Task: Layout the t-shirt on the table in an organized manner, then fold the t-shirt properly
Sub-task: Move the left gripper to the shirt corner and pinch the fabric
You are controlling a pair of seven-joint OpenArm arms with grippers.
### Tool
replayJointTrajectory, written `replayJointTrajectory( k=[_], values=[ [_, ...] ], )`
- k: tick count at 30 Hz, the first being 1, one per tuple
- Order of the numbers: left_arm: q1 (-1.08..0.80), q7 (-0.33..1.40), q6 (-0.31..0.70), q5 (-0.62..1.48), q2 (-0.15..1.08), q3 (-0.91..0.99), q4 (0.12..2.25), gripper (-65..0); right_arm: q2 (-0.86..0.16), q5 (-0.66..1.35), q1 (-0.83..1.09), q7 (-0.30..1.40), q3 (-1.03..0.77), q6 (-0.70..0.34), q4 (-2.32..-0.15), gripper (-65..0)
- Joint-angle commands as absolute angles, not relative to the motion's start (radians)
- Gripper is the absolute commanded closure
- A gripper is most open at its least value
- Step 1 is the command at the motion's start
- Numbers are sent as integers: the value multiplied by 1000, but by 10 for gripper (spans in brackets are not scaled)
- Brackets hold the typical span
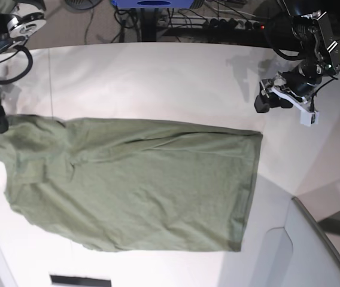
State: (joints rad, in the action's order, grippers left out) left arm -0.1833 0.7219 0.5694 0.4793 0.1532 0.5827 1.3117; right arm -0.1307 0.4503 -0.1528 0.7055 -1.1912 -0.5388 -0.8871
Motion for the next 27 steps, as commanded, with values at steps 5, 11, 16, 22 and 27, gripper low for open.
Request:
replayJointTrajectory(
  k=[5,11,16,22,27],
  values=[
    [-179,708,575,495,165,585,1326,-510,-185,407,-196,708,-1187,-515,-746,-495],
    [-177,708,575,495,160,578,1326,-510,-191,407,-211,711,-1187,-516,-720,-443],
    [-170,707,575,495,159,503,1325,-510,-191,407,-213,713,-1185,-516,-714,-258],
    [-82,705,573,496,122,550,1224,-510,-194,414,-211,711,-1052,-516,-714,-119],
    [-47,693,573,495,114,587,1171,-510,-188,414,-211,710,-1047,-516,-714,-14]
  ],
)
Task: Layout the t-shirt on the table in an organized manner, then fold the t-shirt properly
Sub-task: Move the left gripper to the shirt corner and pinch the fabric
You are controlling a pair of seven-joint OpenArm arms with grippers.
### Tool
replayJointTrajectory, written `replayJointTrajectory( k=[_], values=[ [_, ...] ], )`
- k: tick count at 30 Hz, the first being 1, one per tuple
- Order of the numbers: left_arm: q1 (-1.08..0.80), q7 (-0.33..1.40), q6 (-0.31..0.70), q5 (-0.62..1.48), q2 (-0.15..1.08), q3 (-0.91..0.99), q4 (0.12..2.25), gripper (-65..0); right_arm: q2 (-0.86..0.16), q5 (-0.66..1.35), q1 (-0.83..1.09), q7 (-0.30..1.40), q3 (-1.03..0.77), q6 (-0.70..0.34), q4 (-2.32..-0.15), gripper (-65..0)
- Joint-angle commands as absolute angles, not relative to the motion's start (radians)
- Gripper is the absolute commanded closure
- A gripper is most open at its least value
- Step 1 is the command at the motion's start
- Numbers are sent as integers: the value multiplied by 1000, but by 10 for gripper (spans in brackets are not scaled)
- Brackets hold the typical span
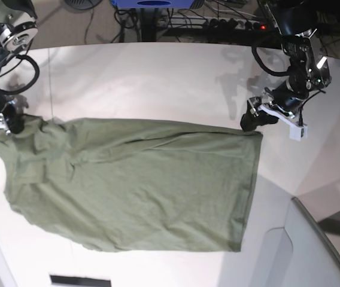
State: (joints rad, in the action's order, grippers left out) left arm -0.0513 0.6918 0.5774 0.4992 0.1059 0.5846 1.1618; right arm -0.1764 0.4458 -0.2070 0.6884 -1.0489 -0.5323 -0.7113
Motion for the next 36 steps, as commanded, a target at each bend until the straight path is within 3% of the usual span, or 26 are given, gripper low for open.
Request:
replayJointTrajectory(
  k=[1,5,7,9,14,36],
  values=[
    [-53,673,573,495,114,582,1175,-510,-188,414,-211,710,-1047,-516,-714,-5],
    [-81,641,572,495,113,581,1218,-507,-193,414,-211,710,-1044,-515,-714,0],
    [-87,641,572,495,110,581,1242,-474,-193,414,-211,710,-1043,-512,-714,0],
    [-82,642,572,501,108,579,1245,-370,-193,414,-211,710,-1043,-510,-714,0],
    [-50,642,572,504,102,579,1224,0,-193,414,-211,708,-1041,-509,-714,0],
    [70,636,568,489,81,579,1079,0,-196,414,-211,710,-1047,-509,-714,0]
  ],
)
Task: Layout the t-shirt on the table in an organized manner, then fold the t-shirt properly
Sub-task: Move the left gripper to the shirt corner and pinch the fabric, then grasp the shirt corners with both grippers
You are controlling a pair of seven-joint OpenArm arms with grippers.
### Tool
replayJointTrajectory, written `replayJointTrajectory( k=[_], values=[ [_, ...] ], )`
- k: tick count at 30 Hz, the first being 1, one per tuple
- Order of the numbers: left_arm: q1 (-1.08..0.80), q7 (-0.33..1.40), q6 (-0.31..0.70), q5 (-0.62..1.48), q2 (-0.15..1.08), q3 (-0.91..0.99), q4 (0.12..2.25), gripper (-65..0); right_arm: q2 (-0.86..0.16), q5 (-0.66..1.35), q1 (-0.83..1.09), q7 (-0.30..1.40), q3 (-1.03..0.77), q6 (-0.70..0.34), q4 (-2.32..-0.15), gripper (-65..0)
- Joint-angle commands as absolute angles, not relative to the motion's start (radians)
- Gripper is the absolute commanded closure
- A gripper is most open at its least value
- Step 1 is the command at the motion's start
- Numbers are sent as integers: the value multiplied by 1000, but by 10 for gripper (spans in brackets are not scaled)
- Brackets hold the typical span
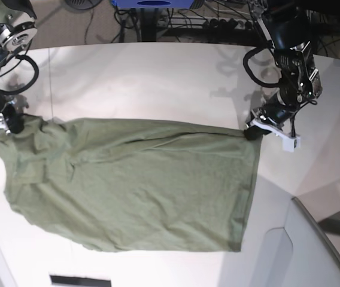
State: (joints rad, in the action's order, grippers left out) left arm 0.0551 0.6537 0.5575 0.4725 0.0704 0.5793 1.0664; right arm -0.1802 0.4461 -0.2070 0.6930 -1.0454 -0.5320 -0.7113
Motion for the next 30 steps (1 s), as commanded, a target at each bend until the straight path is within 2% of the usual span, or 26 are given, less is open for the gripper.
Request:
replayJointTrajectory(
  k=[1,12,19,22,27,30],
  values=[
    [82,636,568,475,81,579,1067,0,-196,414,-211,710,-1047,-509,-714,0],
    [186,634,568,424,62,581,1018,0,-196,414,-211,710,-1047,-509,-714,0],
    [286,429,568,346,65,507,831,0,-196,414,-211,710,-1047,-509,-714,0],
    [334,395,568,360,61,490,794,0,-196,414,-211,711,-1047,-509,-714,0],
    [343,466,568,446,71,495,906,0,-196,414,-211,713,-1046,-509,-714,0],
    [265,535,565,455,88,496,1035,0,-196,414,-211,713,-1046,-509,-714,0]
  ],
)
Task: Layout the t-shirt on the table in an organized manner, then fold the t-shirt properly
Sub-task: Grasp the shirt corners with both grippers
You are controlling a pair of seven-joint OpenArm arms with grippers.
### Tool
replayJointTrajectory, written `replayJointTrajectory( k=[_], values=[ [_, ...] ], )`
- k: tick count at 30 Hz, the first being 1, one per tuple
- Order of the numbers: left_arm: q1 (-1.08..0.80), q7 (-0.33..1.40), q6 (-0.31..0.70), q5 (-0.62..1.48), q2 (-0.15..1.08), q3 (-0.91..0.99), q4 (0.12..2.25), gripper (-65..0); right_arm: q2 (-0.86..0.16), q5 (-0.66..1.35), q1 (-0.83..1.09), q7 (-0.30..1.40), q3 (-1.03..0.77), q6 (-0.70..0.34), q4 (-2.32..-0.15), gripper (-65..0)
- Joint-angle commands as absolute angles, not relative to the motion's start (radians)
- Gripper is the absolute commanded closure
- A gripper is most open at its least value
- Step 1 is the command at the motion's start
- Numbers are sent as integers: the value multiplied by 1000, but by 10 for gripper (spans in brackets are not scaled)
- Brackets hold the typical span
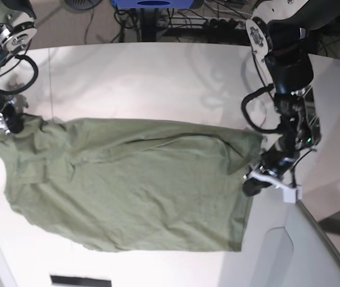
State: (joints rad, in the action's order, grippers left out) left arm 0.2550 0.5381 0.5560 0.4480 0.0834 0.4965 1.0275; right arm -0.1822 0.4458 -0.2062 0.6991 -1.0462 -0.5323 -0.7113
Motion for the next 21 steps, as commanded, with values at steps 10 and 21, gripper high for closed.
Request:
replayJointTrajectory(
  k=[10,21],
  values=[
    [-104,507,450,460,88,513,1276,-245,-196,414,-211,713,-1043,-509,-714,0],
    [-51,441,453,461,81,544,1099,-474,-196,414,-206,713,-1046,-509,-714,0]
  ],
)
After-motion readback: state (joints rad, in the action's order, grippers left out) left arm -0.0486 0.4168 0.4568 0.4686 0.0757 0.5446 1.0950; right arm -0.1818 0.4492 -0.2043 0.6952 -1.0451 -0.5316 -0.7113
